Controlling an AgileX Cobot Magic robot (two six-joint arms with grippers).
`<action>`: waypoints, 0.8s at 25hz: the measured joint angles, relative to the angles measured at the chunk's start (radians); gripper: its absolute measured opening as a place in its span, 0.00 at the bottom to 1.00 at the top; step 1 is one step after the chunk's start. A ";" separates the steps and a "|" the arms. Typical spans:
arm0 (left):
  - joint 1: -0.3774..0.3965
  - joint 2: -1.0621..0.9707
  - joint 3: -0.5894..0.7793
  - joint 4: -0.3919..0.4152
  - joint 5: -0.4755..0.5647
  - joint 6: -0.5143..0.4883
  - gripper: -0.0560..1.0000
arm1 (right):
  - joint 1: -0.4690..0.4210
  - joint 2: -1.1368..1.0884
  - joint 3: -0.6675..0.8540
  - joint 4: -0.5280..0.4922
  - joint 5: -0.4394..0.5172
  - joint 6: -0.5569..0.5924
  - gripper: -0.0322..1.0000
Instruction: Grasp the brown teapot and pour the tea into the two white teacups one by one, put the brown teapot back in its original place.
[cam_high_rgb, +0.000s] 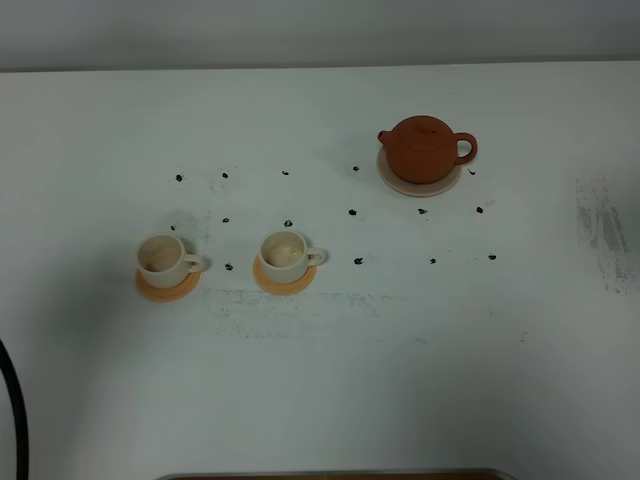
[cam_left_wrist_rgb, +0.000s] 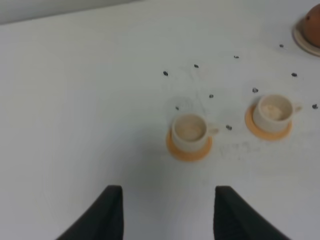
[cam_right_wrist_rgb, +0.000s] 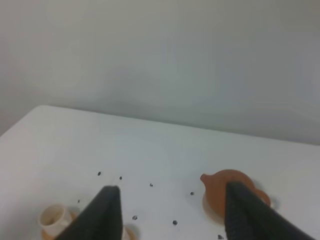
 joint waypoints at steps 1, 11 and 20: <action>0.000 0.000 0.016 0.000 0.011 -0.004 0.47 | 0.000 0.009 0.000 0.000 0.002 0.000 0.50; 0.000 -0.157 0.207 -0.012 0.068 -0.013 0.47 | 0.071 0.146 0.000 0.009 0.019 -0.013 0.50; 0.000 -0.453 0.327 0.045 0.094 -0.074 0.46 | 0.089 0.188 0.001 -0.005 0.016 -0.015 0.50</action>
